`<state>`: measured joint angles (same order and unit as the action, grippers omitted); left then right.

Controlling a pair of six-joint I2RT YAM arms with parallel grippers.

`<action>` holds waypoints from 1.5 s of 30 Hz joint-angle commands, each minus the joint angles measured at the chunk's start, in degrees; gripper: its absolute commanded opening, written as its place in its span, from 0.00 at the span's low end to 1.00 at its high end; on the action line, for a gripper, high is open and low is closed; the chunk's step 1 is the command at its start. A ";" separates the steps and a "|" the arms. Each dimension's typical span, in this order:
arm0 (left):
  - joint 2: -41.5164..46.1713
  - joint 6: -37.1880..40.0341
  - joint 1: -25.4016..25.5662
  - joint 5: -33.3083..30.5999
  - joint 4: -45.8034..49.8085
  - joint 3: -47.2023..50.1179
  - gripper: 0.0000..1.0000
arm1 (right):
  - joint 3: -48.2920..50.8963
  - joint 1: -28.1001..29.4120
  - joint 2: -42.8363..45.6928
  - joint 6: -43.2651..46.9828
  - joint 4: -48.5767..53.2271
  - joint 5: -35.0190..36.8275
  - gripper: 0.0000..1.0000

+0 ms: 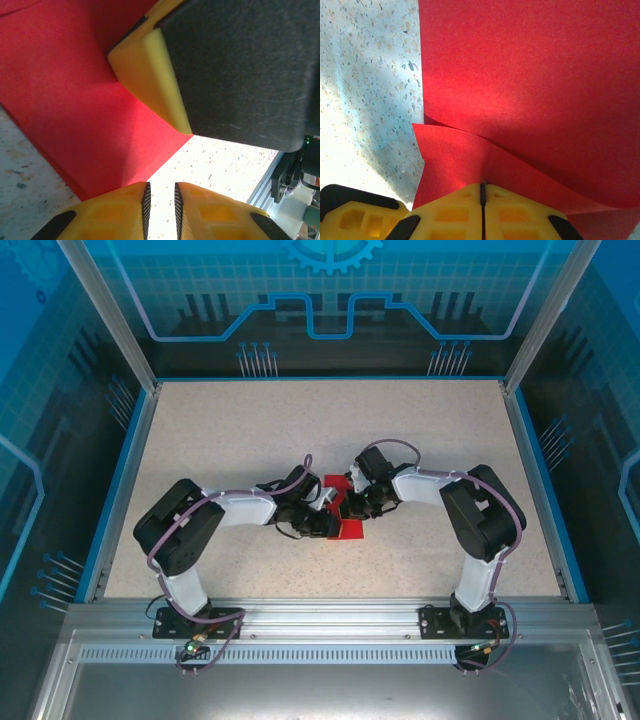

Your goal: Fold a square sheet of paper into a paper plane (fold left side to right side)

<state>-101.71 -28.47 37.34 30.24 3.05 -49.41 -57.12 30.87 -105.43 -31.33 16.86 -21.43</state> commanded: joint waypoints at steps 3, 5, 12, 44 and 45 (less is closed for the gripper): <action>-0.95 -0.10 0.41 -1.26 -0.20 -0.79 0.22 | 0.02 0.70 -1.27 1.27 5.01 2.25 0.07; -0.74 -0.10 0.36 -1.58 -0.21 -0.38 0.23 | 0.00 0.66 -1.35 1.31 5.07 2.27 0.07; -0.66 -0.58 0.32 -2.73 -0.60 1.46 0.22 | -0.09 0.68 -1.33 1.71 5.52 2.77 0.07; 3.19 -2.03 -0.73 -1.56 -2.01 2.22 0.19 | -0.69 0.57 -1.26 2.22 5.90 2.17 0.07; 2.55 -1.85 -0.76 -1.78 -1.98 2.00 0.19 | -0.68 0.56 -1.18 2.17 5.99 2.21 0.07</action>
<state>-97.01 -31.00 36.95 27.90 -0.34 -45.82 -57.67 30.87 -105.43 -29.91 18.48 -21.19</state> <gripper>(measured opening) 0.187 0.072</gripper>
